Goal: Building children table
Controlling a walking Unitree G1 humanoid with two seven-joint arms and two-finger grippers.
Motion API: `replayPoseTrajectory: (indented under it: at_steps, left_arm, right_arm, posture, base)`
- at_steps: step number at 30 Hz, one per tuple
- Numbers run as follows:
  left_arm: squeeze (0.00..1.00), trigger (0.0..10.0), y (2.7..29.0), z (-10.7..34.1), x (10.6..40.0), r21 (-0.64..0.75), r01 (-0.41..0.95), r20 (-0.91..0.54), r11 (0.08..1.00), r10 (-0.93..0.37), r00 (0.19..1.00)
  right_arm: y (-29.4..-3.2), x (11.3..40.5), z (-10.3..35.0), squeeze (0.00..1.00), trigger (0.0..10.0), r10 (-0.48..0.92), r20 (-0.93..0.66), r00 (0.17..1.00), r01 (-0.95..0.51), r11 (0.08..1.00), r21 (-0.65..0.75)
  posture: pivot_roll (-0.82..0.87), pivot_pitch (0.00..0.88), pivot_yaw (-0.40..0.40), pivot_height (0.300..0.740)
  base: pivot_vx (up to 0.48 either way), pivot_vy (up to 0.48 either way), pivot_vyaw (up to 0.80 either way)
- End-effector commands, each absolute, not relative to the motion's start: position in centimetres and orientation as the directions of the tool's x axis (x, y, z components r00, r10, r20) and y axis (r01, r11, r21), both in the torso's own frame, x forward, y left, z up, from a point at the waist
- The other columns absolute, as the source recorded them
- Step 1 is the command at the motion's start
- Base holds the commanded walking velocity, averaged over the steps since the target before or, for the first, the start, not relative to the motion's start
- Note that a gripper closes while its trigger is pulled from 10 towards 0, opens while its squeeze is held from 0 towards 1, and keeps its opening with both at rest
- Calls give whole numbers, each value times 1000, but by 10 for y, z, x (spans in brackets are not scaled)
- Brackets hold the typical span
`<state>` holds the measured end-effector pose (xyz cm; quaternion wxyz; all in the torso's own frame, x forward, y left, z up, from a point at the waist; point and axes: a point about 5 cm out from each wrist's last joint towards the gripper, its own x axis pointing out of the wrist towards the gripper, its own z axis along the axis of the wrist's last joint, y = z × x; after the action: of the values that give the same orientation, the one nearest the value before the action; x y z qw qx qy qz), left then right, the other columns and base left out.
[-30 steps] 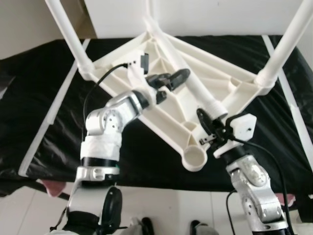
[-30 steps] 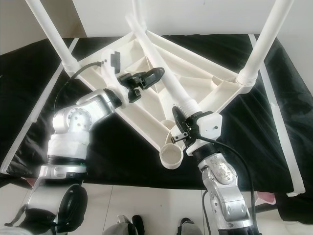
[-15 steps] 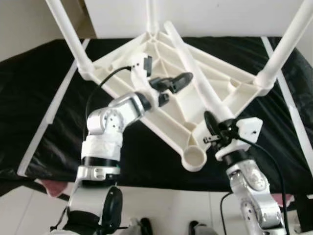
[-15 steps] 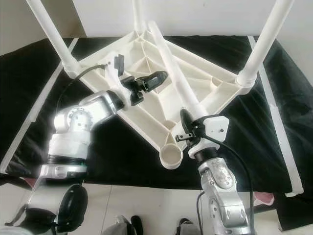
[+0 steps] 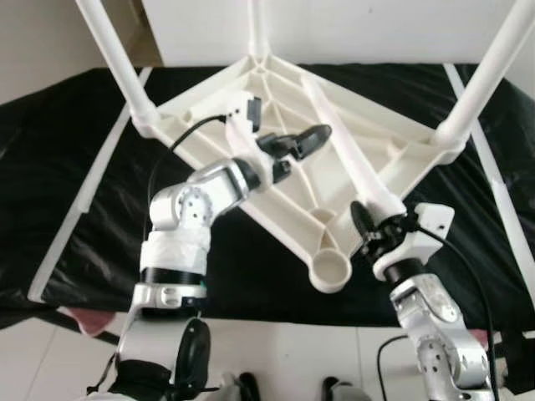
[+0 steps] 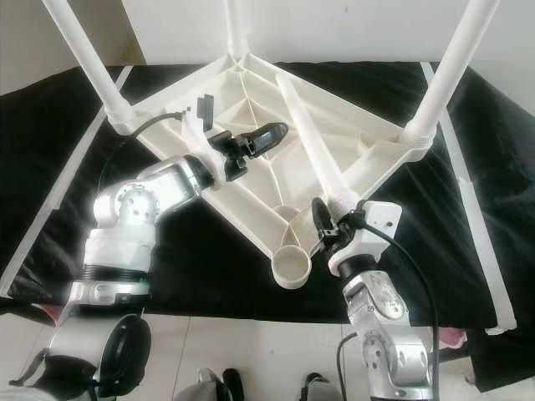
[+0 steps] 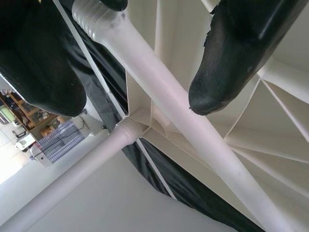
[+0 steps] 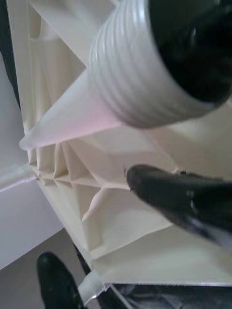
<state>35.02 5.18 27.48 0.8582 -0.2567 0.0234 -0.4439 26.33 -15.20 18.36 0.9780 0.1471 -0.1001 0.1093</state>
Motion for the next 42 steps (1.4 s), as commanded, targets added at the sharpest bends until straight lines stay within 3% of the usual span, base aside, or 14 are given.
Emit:
replayPoseTrajectory:
  at_steps: [1, 6, 7, 9, 10, 20, 42]
  left_arm:
    - [0, 10000, 54, 269, 348, -479, 739, 172, 474, -774, 609]
    - [0, 10000, 55, 268, 348, -485, 733, 171, 477, -770, 615]
    - [0, 10000, 55, 268, 348, -486, 731, 172, 479, -768, 617]
    - [0, 10000, 56, 268, 348, -487, 730, 173, 479, -767, 618]
    - [0, 10000, 57, 269, 348, -489, 727, 174, 482, -762, 623]
    - [0, 10000, 61, 268, 349, -501, 710, 175, 495, -746, 643]
    - [0, 10000, 64, 268, 350, -512, 697, 174, 502, -734, 657]
  right_arm:
    - [-151, 262, 185, 1000, 10000, 175, 215, 961, -238, 920, 313]
    - [-151, 262, 185, 1000, 10000, 174, 196, 965, -233, 914, 332]
    - [-150, 262, 185, 294, 10000, 177, 192, 965, -232, 916, 327]
    - [-150, 261, 185, 294, 10000, 178, 189, 966, -232, 917, 323]
    - [-150, 260, 184, 0, 10000, 178, 187, 966, -230, 923, 309]
    - [-146, 234, 175, 0, 10000, 160, 184, 970, -192, 966, 173]
    - [-140, 223, 183, 0, 10000, 212, 206, 955, -238, 965, 108]
  posture:
    - [-167, 182, 60, 740]
    - [-166, 184, 58, 740]
    - [-166, 183, 58, 740]
    - [-166, 183, 58, 740]
    - [-167, 184, 57, 740]
    - [-180, 188, 60, 740]
    - [-183, 206, 49, 740]
  base:
    - [0, 0, 0]
    - [0, 0, 0]
    - [0, 0, 0]
    - [0, 0, 0]
    - [0, 0, 0]
    - [0, 0, 0]
    - [0, 0, 0]
